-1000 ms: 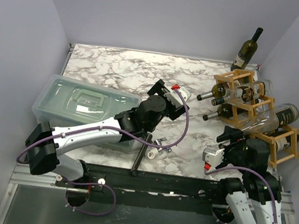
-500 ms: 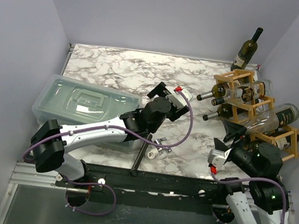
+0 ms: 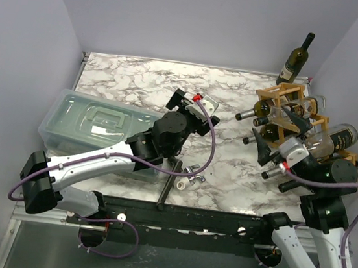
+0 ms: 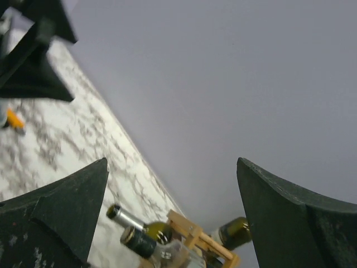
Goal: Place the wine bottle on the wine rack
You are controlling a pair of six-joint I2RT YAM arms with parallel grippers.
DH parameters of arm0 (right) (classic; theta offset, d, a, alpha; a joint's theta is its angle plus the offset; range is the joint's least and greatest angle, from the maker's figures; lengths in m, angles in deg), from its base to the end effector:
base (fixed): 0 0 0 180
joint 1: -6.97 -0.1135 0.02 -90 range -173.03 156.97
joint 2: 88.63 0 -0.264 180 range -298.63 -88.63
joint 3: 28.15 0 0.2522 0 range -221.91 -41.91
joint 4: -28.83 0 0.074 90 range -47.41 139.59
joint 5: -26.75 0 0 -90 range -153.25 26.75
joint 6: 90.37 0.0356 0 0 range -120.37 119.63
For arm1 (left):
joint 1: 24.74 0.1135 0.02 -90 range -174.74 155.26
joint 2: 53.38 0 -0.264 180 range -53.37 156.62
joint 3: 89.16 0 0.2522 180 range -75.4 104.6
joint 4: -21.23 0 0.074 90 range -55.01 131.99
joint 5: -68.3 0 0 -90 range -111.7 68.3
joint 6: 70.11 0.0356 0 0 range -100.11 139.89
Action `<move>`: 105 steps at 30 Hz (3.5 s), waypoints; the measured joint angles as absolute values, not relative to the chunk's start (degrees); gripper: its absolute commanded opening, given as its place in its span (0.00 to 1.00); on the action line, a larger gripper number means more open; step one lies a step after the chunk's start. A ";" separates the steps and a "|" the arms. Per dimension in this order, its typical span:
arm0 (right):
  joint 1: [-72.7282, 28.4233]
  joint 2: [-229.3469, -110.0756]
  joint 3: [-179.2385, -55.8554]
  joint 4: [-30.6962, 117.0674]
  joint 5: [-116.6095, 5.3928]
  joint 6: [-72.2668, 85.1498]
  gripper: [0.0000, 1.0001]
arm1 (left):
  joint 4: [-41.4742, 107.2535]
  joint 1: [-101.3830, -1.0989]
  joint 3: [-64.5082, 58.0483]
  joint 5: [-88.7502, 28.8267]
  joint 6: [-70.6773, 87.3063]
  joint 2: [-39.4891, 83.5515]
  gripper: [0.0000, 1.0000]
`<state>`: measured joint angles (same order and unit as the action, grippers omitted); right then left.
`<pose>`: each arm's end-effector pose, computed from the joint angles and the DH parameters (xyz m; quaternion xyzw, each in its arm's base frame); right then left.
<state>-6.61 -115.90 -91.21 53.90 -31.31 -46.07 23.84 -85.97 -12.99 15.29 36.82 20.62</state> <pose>0.0853 0.0400 0.4013 -0.4875 0.4283 -0.0361 0.7600 0.1640 -0.2541 0.3760 0.2509 0.6634 -0.0433 0.7036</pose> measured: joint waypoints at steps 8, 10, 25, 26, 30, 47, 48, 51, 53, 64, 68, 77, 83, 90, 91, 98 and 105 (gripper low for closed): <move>-6.87 -129.97 -92.78 30.89 -46.58 -17.85 1.00 | 23.53 -86.00 -14.12 15.27 37.26 20.18 0.95; -6.92 -133.47 -95.41 30.10 -53.05 -13.02 1.00 | 23.51 -86.00 -14.36 15.25 37.57 20.16 0.95; -6.85 -155.76 -110.23 31.28 -87.57 -1.30 1.00 | 23.49 -86.00 -14.49 14.79 37.76 20.10 0.95; -6.85 -157.95 -111.89 31.52 -88.51 -1.54 1.00 | 23.46 -86.00 -14.56 14.77 37.78 20.10 0.95; -5.63 -167.87 -120.13 32.77 -91.26 -2.37 1.00 | 23.22 -85.97 -15.06 14.77 37.94 20.10 0.95; 3.88 -194.19 -146.88 42.05 -87.54 -1.87 0.99 | 22.61 -85.82 -15.22 13.63 37.87 20.10 0.95; 4.32 -195.30 -147.97 42.69 -86.91 -1.67 0.99 | 22.61 -85.82 -15.22 13.61 37.87 20.10 0.95; 5.89 -199.04 -151.30 44.17 -85.40 -1.35 0.99 | 22.59 -85.60 -15.22 13.52 37.85 20.10 0.95; 6.50 -201.10 -152.74 44.48 -84.53 -1.26 0.99 | 22.59 -85.58 -15.22 13.46 37.85 20.10 0.95; 10.13 -212.11 -160.96 45.18 -81.18 -1.35 0.91 | 22.39 -85.56 -15.33 13.24 37.81 20.53 0.95; 10.55 -214.58 -161.90 44.15 -81.18 -1.91 0.87 | 22.41 -85.56 -15.33 13.15 37.74 20.88 0.95; 11.20 -219.11 -165.50 40.15 -82.01 -2.33 0.87 | 22.37 -85.56 -15.33 12.52 37.52 20.88 0.95; 11.90 -222.80 -169.17 36.83 -82.25 -2.66 0.87 | 22.35 -85.56 -15.33 12.39 37.50 21.23 0.95; 12.43 -225.51 -170.84 34.12 -81.97 -3.44 0.87 | 22.35 -85.56 -15.33 12.36 37.50 22.00 0.95; 12.49 -225.88 -171.36 33.77 -81.77 -3.44 0.87 | 22.33 -85.56 -15.33 12.36 37.50 22.02 0.95; 13.08 -227.28 -173.63 31.04 -80.00 -3.73 0.85 | 22.33 -85.56 -15.33 12.32 37.50 22.57 0.95; 13.08 -227.94 -174.07 30.80 -79.48 -3.82 0.63 | 22.33 -85.56 -15.33 12.30 37.52 22.85 0.96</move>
